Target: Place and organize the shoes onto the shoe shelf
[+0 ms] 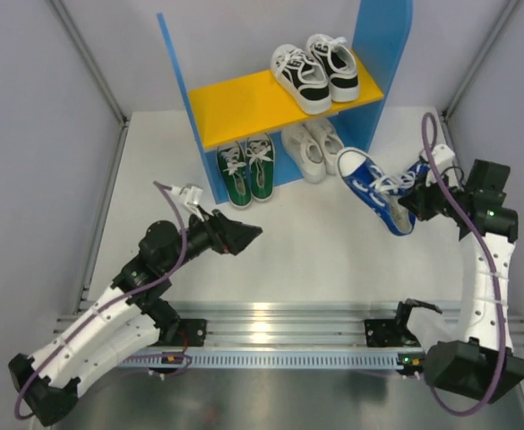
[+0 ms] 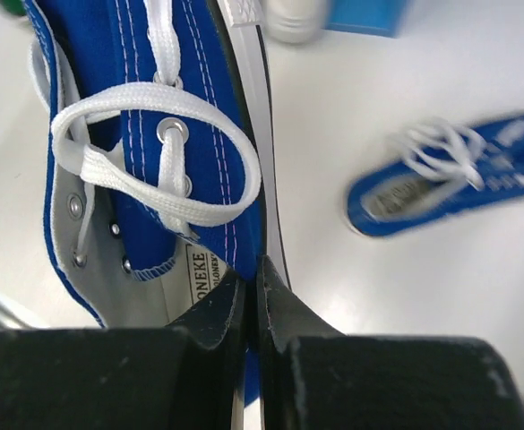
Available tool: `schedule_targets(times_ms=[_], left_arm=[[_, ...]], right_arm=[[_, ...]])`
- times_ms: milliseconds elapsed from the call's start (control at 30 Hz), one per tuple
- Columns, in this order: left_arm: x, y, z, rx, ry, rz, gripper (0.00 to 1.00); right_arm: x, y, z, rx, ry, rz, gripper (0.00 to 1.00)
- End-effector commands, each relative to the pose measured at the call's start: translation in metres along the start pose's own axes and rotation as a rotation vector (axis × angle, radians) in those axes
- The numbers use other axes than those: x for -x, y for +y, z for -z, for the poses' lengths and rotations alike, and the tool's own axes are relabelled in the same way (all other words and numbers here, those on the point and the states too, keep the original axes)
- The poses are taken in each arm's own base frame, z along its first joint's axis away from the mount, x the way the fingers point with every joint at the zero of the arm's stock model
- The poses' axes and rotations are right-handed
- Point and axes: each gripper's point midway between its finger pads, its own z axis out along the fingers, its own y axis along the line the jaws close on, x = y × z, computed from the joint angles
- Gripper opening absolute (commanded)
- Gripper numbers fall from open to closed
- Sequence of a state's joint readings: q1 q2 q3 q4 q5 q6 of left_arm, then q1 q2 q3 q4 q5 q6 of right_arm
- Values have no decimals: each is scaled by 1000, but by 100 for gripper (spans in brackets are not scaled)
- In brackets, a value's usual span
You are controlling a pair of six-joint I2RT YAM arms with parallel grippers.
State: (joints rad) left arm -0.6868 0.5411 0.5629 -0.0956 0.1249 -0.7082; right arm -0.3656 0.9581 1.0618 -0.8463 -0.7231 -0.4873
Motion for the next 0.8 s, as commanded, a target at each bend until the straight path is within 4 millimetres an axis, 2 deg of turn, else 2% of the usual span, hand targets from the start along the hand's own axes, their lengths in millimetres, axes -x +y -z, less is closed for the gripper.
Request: schedule_targets(times_ms=[0,67,100,233,300,400,567,767], left_arm=[[-3,-50,-17,-275,43,157,98],[-5,-53,-24,-298,52,163,98],[-8,-54,-28,-298,63,158,98],[-17,-63,-36,-330,72,127,98],[-21,-73,-35,-367,78,122,98],[-24,-76,-37,-371,80,130,98],[-18,-81,-41,-383,47,167,98],[-11,-69,-60,-297,7,202,99]], right_arm=[[32,81,-6,316,-106,217,0],[36,103,-11,385,-123,259,0],[36,126,-13,461,-122,280,0],[40,157,-21,589,-118,294,0],[40,164,-25,633,-103,287,0],[41,175,-26,677,-98,308,0],[37,182,-28,689,-96,317,0],[31,191,-23,740,-101,339,0]])
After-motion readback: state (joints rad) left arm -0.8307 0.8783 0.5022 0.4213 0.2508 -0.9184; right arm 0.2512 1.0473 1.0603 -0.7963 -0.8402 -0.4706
